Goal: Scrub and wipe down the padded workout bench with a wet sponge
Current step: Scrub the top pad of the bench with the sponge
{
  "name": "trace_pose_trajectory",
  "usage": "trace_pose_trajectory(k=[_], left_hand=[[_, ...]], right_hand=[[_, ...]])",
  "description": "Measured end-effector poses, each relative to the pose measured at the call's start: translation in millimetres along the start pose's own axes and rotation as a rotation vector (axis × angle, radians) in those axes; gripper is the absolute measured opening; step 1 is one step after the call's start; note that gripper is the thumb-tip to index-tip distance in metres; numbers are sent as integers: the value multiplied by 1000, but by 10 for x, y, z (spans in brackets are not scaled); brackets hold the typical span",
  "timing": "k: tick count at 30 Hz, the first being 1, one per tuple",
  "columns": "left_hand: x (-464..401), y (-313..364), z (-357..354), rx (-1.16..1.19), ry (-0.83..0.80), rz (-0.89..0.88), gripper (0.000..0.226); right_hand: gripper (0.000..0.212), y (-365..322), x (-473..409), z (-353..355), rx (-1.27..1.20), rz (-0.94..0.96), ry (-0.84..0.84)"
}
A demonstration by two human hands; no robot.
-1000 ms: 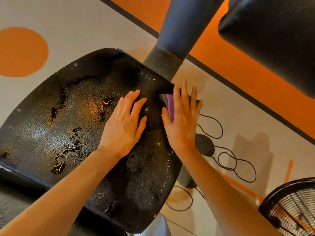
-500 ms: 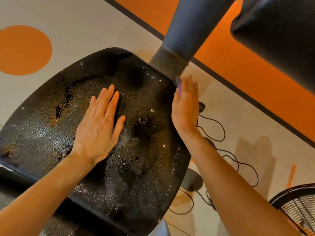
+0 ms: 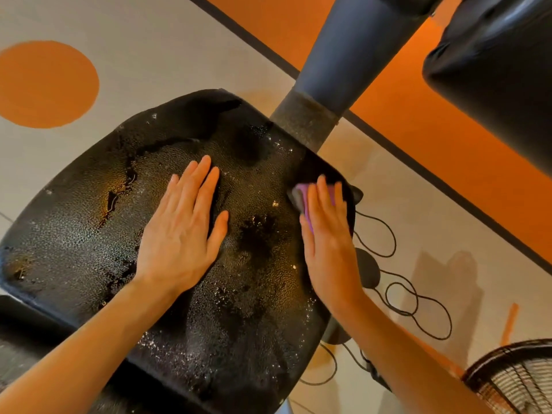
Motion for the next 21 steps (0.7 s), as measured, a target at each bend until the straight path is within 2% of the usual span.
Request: trace_pose_trajectory(k=[2, 5, 6, 10, 13, 16, 18, 21], left_hand=[[-5, 1, 3, -3, -6, 1, 64], [-1, 14, -18, -13, -8, -5, 64], [3, 17, -18, -15, -5, -5, 64], [-4, 13, -5, -15, -7, -10, 64], [-2, 0, 4, -9, -12, 3, 64], [-2, 4, -11, -5, -13, 3, 64], [-1, 13, -16, -7, -10, 0, 64], [-5, 11, -5, 0, -8, 1, 64]], right_hand=[[45, 35, -59, -40, -16, 21, -21], [46, -213, -822, -133, -40, -160, -58], [46, -259, -965, -144, -46, -152, -76], [49, 43, -473, 49, 37, 106, -200], [50, 157, -322, 106, 78, 58, -182], [47, -328, -935, -141, -23, -25, -157], [47, -460, -1159, -196, -69, 19, -192], [49, -76, -810, 16, 39, 168, -224]])
Point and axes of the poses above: each hand's wrist, its own x-axis away from the middle knuckle, its own z-axis out of the back of the hand, y = z × x, the point moved 3 cm from there along -x, towards the middle knuckle, and after that the axes turned 13 degrees about -z, right-handed, at the moved point
